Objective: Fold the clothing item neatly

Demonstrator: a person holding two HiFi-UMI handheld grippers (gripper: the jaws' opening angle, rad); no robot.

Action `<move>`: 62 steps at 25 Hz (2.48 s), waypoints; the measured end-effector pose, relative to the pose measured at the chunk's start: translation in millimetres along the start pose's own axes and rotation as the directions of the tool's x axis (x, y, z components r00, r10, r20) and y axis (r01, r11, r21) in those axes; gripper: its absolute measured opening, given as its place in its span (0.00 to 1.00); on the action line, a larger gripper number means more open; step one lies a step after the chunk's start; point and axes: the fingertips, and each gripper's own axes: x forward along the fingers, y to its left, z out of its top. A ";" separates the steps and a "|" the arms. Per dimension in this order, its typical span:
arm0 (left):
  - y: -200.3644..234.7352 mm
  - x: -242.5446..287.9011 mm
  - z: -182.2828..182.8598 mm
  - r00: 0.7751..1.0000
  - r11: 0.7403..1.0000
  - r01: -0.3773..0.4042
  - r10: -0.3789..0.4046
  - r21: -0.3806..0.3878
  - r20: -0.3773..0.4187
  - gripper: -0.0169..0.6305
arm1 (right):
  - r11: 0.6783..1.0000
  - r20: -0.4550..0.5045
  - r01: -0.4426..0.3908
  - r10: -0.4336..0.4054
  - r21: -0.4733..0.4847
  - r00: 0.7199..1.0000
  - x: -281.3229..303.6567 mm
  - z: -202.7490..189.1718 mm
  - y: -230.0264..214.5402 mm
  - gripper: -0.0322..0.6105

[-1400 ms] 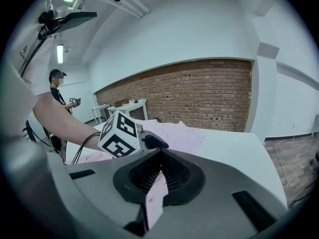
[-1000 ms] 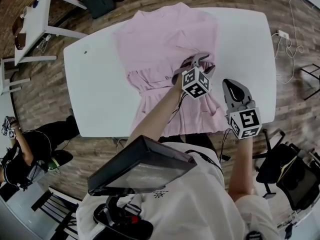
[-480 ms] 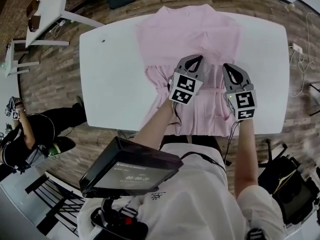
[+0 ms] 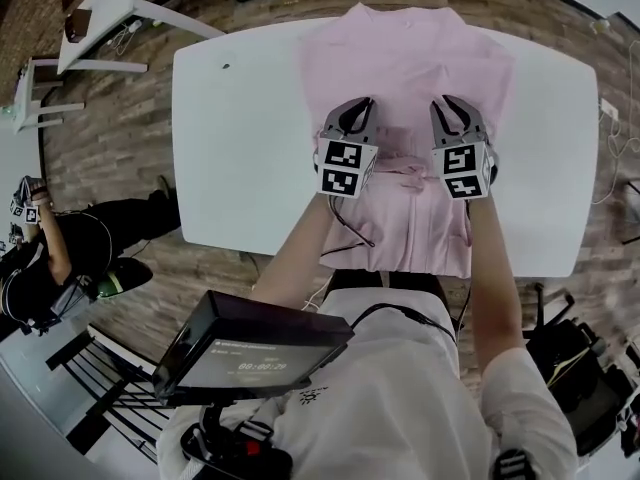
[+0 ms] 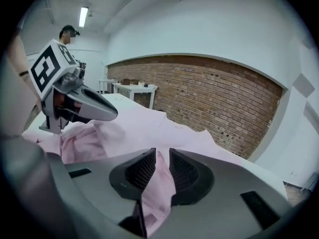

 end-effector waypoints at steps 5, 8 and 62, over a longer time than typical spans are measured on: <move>5.9 1.7 -8.5 1.000 1.000 -0.008 0.008 -0.016 -0.015 0.03 | 0.997 -0.075 0.006 -0.012 -0.079 0.997 21.8 -10.3 3.1 0.18; 6.5 1.3 -4.9 1.000 1.000 -0.004 0.004 -0.019 -0.004 0.03 | 0.994 -0.100 0.044 -0.054 -0.098 0.993 24.3 -14.2 -6.2 0.13; 46.8 0.5 -46.1 0.991 0.998 -0.067 0.067 0.005 -0.115 0.03 | 0.992 -0.150 0.049 -0.030 0.120 0.988 -20.1 -79.4 -62.7 0.05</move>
